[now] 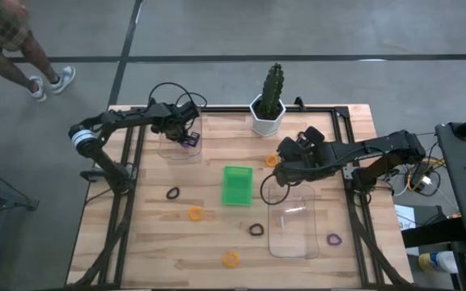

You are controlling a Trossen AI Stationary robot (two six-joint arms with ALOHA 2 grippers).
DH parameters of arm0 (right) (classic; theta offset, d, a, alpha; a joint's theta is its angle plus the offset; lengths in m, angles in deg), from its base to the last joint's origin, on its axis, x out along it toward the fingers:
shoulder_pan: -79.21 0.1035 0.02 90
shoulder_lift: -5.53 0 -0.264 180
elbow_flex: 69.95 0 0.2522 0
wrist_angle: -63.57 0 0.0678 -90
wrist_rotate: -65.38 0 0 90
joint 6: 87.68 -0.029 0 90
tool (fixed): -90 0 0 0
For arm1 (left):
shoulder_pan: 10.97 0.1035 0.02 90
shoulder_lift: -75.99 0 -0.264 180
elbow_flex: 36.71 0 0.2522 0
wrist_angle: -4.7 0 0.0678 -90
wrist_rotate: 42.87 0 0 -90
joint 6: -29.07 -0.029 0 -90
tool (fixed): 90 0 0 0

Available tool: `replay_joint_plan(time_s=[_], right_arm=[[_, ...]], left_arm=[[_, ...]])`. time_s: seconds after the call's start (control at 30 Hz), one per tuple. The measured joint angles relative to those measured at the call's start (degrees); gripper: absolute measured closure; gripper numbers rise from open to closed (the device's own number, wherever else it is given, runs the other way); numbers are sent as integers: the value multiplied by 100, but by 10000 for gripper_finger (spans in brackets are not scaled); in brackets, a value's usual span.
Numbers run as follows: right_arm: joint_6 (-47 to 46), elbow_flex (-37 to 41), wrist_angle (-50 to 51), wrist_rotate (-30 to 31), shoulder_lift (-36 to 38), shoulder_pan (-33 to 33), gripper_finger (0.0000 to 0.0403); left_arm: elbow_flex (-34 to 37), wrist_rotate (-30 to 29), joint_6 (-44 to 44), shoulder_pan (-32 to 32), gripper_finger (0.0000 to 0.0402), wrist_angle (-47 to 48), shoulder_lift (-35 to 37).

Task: Sort spring keychains
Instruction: Put the left purple spring keychain into the top transparent bin, then put the purple spring keychain into the top transparent bin

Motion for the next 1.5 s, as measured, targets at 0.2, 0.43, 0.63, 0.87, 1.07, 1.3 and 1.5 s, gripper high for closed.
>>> replay_joint_plan(time_s=[0.2, 0.43, 0.63, 0.87, 1.07, 1.3, 1.5], right_arm=[[0, 0, 0, 0, 0, -1, 274], [0, 0, 0, 1, 0, 0, 272], [2, 0, 0, 2, 0, 0, 280], [59, 0, 81, -280, 2, -1, 280], [-133, 0, 597, -1154, 2, -1, 274], [-1080, 53, 1244, -1655, 217, 285, 279], [-2026, 226, 1288, -2301, 764, 838, 290]], left_arm=[[23, -10, 1, 0, 359, -48, -2], [23, -13, 0, 0, 322, -74, -2], [23, -12, -18, 0, 268, -71, -2], [-137, -13, -13, 0, 249, 178, 120], [-380, -14, -17, -13, 248, 206, 673], [-491, -13, -20, -62, 248, 139, 1654], [-458, -14, -22, -83, 248, 141, 2330]])
